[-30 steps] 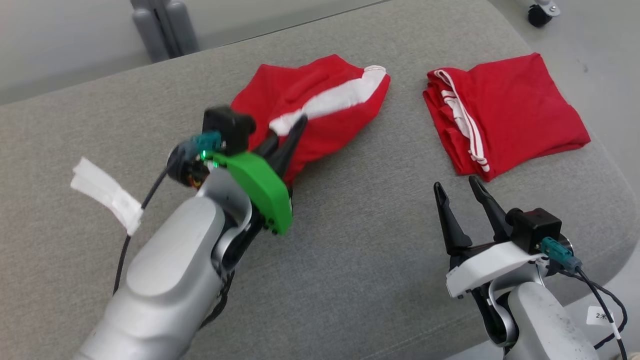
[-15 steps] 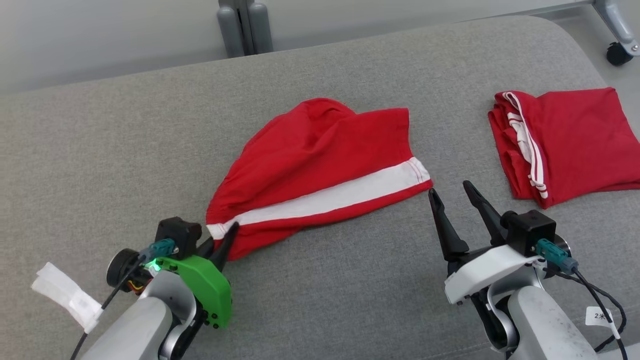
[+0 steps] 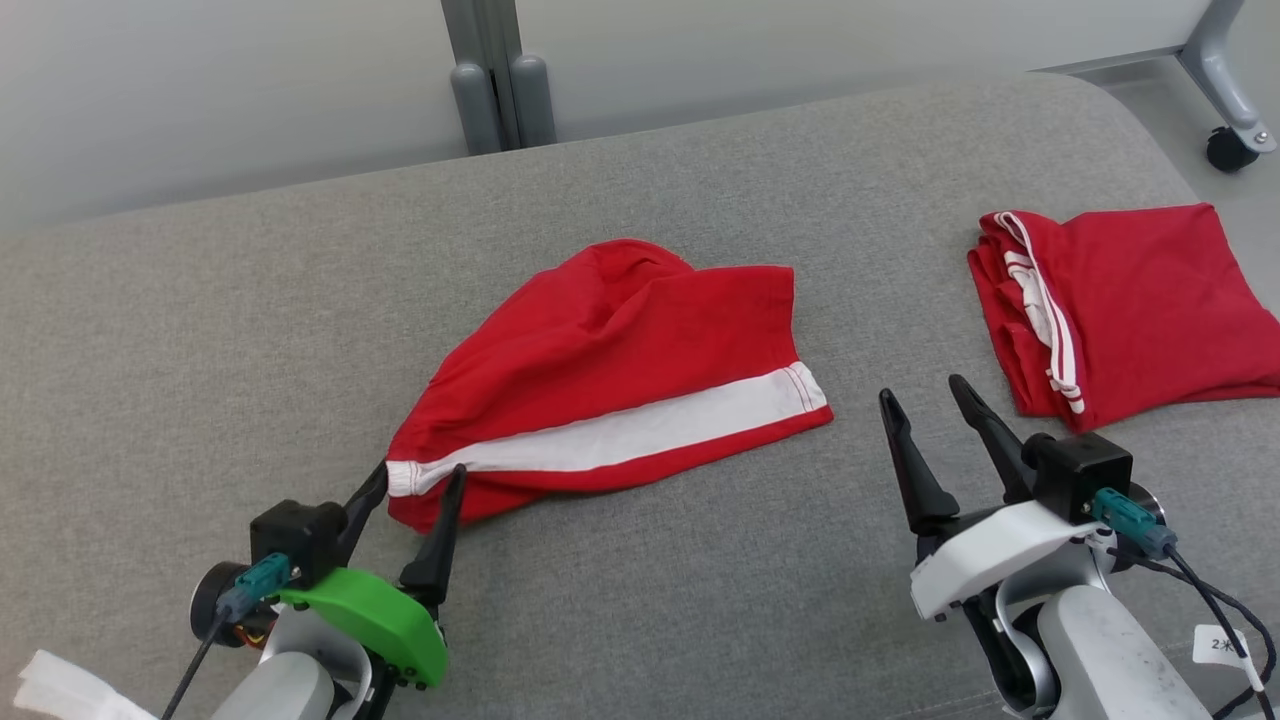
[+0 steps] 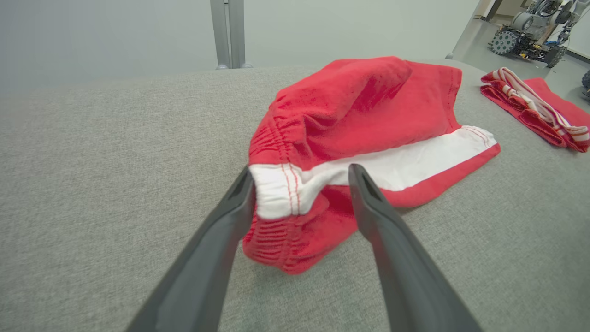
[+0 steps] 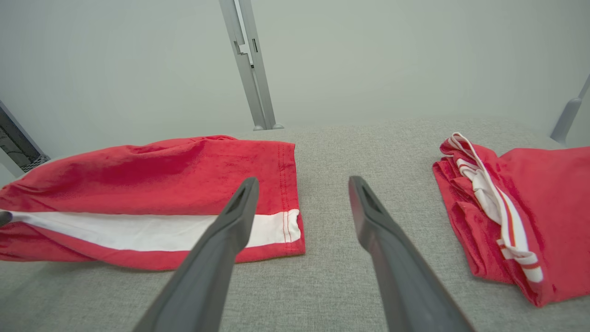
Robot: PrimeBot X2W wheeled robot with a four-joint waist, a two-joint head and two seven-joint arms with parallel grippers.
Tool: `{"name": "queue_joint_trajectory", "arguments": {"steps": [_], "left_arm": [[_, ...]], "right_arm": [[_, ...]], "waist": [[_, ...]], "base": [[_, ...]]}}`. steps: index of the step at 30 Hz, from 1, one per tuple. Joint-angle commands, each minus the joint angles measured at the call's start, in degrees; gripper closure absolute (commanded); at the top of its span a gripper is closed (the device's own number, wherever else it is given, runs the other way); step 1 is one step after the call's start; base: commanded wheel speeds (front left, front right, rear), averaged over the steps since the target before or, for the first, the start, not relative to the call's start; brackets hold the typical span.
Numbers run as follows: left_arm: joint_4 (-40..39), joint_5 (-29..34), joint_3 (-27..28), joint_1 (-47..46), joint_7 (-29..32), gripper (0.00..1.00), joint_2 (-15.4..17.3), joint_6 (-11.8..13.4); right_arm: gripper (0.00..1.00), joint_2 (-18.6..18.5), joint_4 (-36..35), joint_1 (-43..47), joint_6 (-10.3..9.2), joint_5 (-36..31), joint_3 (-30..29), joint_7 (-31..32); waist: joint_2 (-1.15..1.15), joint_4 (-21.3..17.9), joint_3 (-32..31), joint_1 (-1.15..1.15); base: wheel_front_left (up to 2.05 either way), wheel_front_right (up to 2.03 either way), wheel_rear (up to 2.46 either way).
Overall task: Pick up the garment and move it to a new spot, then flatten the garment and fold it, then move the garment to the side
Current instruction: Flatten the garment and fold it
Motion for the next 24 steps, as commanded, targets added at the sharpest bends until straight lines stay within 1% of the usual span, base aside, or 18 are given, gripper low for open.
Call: {"name": "queue_joint_trajectory", "arguments": {"steps": [1,4,6,9,11,14,17,21,24], "left_arm": [[-0.7,0.1,1.3,1.4,-0.8,0.0,0.0,0.6],[-3.4,1.3,5.6,3.5,-1.4,0.0,-0.9,2.0],[-7.5,4.9,10.0,5.2,-1.4,0.0,-1.8,3.5],[-13.6,10.0,18.1,9.7,-1.3,0.0,-4.2,5.7],[-16.9,12.8,22.4,11.8,-1.3,0.0,-6.3,5.8],[-19.7,15.9,27.3,14.7,-1.3,0.0,-9.0,4.5],[-21.0,18.4,31.7,16.8,-1.2,0.0,-11.7,2.1],[-20.2,21.3,34.9,18.8,-1.3,0.0,-14.1,-1.7],[-18.5,22.0,36.7,19.3,-1.3,0.0,-15.3,-3.8]], "right_arm": [[0.0,-0.3,-0.3,0.9,-0.09,-0.3,-0.6,0.1],[0.0,-0.4,-0.8,1.6,-0.09,-0.5,-1.8,0.1],[0.0,-0.5,-1.2,2.0,-0.09,-0.8,-2.9,0.2],[0.0,-0.4,-1.8,2.3,-0.09,-1.0,-4.0,0.3],[0.0,-0.3,-2.0,2.4,-0.09,-1.2,-4.1,0.3],[0.0,-0.3,-2.2,2.7,-0.09,-1.7,-4.1,0.2],[0.0,-0.2,-2.0,2.8,-0.09,-2.1,-3.8,0.1],[0.0,-0.1,-1.4,3.1,-0.09,-2.5,-3.5,-0.5],[0.0,-0.4,-0.8,3.4,-0.09,-3.1,-3.2,-1.0]], "waist": [[0.0,0.1,-0.5,0.0],[0.0,0.7,-1.0,0.0],[0.0,1.4,-1.2,0.0],[0.0,2.3,-1.6,0.0],[0.0,2.9,-2.0,0.0],[0.0,3.6,-2.8,0.0],[0.0,4.3,-3.8,0.0],[0.0,4.8,-5.2,0.0],[0.0,5.2,-5.9,0.0]], "base": [[0.0,0.0,0.0],[0.0,0.0,0.0],[0.0,0.0,0.0],[0.0,0.0,0.0],[0.0,0.0,0.0],[0.0,0.0,0.0],[0.0,0.0,0.0],[0.0,0.0,0.0],[0.0,0.0,0.0]]}}
